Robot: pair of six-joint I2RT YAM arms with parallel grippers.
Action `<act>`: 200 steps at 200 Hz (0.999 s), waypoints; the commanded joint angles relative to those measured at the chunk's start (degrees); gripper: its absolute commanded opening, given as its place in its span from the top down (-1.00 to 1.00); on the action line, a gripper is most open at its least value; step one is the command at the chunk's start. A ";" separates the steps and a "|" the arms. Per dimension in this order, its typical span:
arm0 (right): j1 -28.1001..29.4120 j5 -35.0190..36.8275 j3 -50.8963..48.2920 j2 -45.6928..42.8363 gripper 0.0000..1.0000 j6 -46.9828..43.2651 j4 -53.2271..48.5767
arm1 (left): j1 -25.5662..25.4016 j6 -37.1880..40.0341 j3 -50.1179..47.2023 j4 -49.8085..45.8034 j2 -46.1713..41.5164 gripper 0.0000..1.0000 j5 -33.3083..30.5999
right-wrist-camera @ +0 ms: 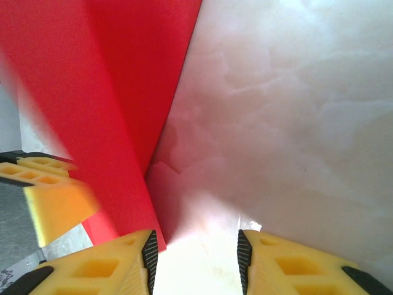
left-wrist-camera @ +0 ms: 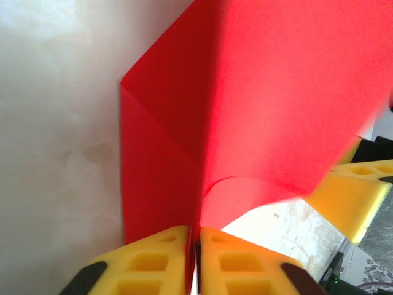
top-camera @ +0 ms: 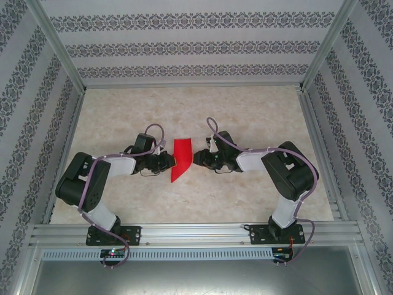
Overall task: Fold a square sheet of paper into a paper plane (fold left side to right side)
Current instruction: Fold the wing for the fifth time at the center of the table.
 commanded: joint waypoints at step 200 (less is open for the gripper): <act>-14.99 -26.38 -5.66 8.54 -0.38 23.80 54.86 | -2.45 -7.29 -2.87 11.03 -14.71 0.99 11.82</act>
